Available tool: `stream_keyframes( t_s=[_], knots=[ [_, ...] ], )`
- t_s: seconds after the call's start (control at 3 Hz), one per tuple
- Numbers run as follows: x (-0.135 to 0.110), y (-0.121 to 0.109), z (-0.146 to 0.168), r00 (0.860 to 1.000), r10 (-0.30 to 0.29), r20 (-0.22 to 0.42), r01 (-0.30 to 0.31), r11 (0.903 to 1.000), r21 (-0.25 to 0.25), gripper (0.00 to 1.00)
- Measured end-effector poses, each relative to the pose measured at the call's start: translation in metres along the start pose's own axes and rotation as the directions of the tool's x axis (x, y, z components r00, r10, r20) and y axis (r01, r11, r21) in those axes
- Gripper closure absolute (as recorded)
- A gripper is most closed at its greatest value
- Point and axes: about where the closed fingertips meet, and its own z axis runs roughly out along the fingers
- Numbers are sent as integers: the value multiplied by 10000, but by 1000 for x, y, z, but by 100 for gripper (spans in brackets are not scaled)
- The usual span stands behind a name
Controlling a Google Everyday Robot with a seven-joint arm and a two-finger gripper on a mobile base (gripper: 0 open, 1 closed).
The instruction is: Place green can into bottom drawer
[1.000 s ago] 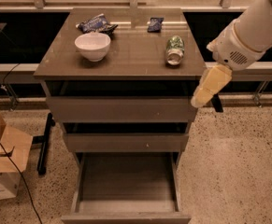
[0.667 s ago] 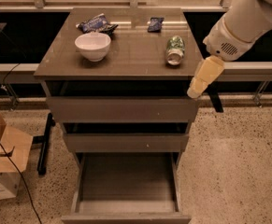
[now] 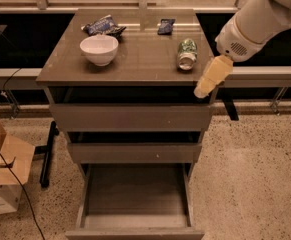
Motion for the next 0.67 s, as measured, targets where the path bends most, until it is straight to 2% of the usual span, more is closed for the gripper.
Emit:
stream_keyframes(
  t_s=[0.33, 0.67],
  knots=[
    [-18, -25, 17, 9972, 339, 674, -347, 9993, 116, 0],
    [-32, -50, 34, 9866, 835, 1400, -858, 9963, 101, 0]
  ],
)
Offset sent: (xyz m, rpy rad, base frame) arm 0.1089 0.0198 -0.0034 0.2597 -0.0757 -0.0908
